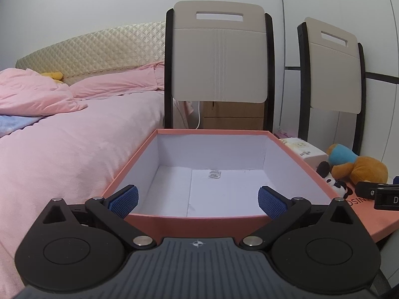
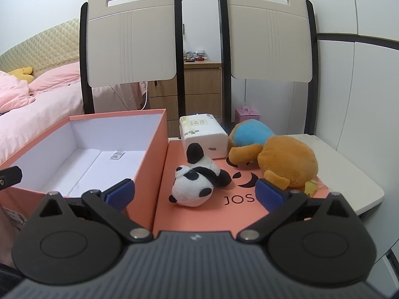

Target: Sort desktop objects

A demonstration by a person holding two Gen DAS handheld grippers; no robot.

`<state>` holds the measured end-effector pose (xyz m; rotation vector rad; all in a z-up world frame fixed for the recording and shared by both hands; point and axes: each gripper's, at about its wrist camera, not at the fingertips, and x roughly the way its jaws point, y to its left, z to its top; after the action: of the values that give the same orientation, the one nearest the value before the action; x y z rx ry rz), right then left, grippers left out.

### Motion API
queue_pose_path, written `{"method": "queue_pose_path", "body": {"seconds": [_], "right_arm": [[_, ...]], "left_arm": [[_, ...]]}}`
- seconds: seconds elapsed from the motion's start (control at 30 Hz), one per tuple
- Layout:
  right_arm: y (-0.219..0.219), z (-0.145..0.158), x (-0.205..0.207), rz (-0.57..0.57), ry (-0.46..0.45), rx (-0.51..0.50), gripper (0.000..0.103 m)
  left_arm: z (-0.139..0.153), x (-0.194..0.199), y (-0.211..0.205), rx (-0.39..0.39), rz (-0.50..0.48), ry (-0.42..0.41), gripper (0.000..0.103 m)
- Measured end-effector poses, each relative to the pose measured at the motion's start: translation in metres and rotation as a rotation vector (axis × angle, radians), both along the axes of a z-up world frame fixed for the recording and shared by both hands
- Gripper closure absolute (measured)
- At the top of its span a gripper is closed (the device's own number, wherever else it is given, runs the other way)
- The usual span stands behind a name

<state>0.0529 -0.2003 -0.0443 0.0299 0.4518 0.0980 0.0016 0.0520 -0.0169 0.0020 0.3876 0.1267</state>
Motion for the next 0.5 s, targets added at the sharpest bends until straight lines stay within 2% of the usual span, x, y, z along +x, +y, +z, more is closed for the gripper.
{"method": "queue_pose_path", "body": {"seconds": [0.5], "right_arm": [[-0.0002, -0.0022, 0.0011, -0.005, 0.01, 0.001, 0.0]], "left_arm": [[-0.0017, 0.0006, -0.0007, -0.015, -0.025, -0.005, 0.0]]}}
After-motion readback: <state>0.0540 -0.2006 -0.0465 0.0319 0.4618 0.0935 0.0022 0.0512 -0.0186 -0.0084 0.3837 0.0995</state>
